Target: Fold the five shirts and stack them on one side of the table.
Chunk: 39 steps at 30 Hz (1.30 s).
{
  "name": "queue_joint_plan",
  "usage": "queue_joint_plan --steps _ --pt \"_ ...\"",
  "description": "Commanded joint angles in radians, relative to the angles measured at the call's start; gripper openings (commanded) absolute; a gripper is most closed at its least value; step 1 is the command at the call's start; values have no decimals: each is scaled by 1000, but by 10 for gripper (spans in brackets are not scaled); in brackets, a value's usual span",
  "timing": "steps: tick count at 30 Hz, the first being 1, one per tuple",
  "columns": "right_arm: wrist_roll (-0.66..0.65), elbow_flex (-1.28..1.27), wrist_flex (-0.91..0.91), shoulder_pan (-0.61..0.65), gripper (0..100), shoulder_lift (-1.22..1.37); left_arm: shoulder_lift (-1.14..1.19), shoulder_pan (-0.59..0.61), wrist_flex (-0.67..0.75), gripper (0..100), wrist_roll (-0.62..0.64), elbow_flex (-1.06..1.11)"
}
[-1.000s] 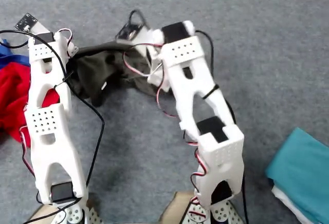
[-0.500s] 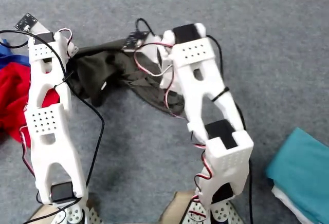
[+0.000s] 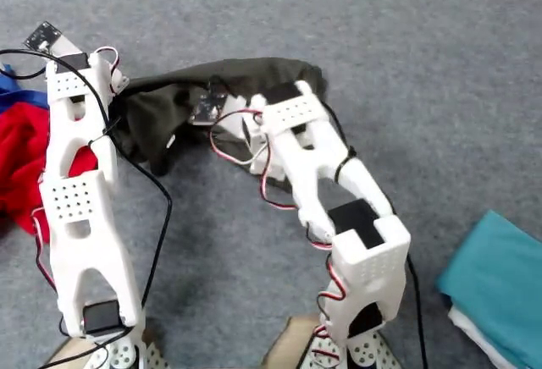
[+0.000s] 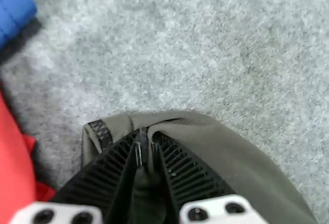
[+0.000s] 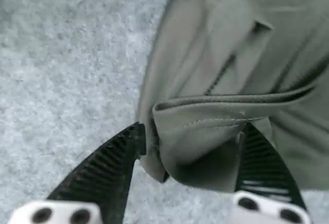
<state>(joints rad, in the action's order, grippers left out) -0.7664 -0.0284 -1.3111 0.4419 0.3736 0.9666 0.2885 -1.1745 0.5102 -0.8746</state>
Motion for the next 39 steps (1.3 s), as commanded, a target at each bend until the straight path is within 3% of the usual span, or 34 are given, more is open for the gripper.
queue_joint_plan --steps 1,11,16,22,29,39 --pt "-21 -4 0 12 292 -39 -19 -6 -3 18 -12 -44" --pt "-38 -10 -74 24 173 -180 -19 -6 -6 18 -12 -44" --pt "-57 -68 -34 42 174 -193 -19 -6 -8 18 -12 -43" --pt "-66 -188 138 35 250 -193 -19 -6 -8 18 -12 -43" --pt "-63 -265 298 -2 249 -191 -19 -6 -8 18 -12 -43" --pt "-61 -260 319 -42 249 -191 -19 -6 -8 18 -12 -43"
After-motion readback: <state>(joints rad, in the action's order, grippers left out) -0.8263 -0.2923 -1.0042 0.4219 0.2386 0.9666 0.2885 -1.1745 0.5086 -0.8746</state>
